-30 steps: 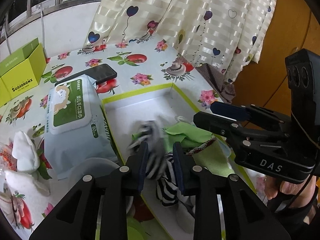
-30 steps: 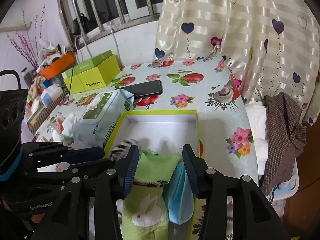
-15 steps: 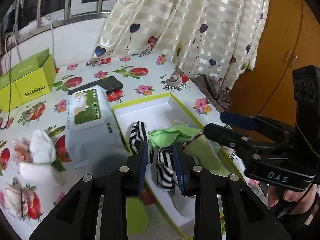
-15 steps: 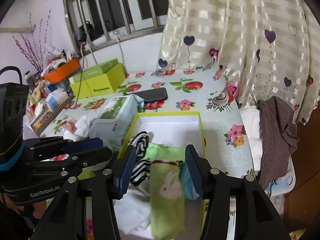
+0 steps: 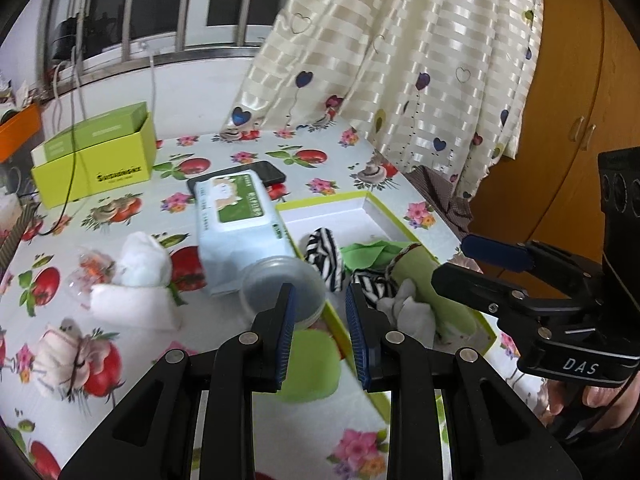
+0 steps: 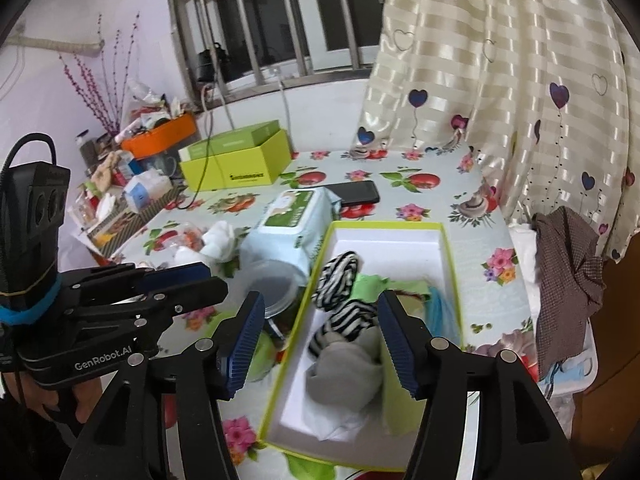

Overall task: Organize soft objects
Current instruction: 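Withdraw both tools from the tray toward the white items on the table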

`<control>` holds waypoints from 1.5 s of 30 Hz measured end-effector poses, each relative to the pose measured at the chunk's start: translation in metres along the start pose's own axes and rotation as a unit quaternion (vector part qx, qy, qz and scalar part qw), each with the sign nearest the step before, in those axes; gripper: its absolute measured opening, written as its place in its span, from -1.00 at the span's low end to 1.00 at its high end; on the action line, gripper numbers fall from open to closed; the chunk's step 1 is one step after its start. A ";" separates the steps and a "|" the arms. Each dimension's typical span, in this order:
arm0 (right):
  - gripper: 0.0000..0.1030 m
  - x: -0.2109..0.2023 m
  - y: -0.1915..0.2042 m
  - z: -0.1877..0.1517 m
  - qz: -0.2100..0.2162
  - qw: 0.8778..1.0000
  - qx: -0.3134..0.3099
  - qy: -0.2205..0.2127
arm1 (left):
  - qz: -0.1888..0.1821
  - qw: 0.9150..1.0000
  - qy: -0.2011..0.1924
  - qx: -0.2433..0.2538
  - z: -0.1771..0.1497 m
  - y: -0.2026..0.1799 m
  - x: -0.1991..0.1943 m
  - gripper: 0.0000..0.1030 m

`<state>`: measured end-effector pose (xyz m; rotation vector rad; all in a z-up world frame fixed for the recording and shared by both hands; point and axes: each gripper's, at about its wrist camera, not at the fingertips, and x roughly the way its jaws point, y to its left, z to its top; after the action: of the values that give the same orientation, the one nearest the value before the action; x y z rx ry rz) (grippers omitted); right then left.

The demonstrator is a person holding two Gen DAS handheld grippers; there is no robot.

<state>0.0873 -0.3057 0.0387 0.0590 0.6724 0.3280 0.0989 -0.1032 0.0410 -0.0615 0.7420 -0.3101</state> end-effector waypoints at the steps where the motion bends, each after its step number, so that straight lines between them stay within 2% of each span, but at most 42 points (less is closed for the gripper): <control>1: 0.18 -0.001 0.004 -0.001 0.002 1.000 -0.003 -0.001 | 0.001 1.000 -0.001 -0.001 -0.002 0.001 -0.002 -0.48; 12: 0.20 -0.004 0.038 -0.008 0.017 1.000 -0.020 -0.004 | 0.022 0.999 -0.003 -0.024 -0.026 0.027 -0.022 -0.48; 31: 0.20 0.008 0.081 -0.011 0.050 0.997 -0.058 0.017 | 0.029 0.998 -0.004 -0.051 -0.046 0.059 -0.037 -0.48; 45: 0.20 0.034 0.112 -0.013 0.079 0.992 -0.085 0.043 | 0.052 0.994 -0.006 -0.096 -0.065 0.108 -0.051 -0.48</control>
<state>0.0733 -0.1897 0.0259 -0.0652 0.7249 0.5422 0.0471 0.0184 0.0085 -0.2064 0.7593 -0.1382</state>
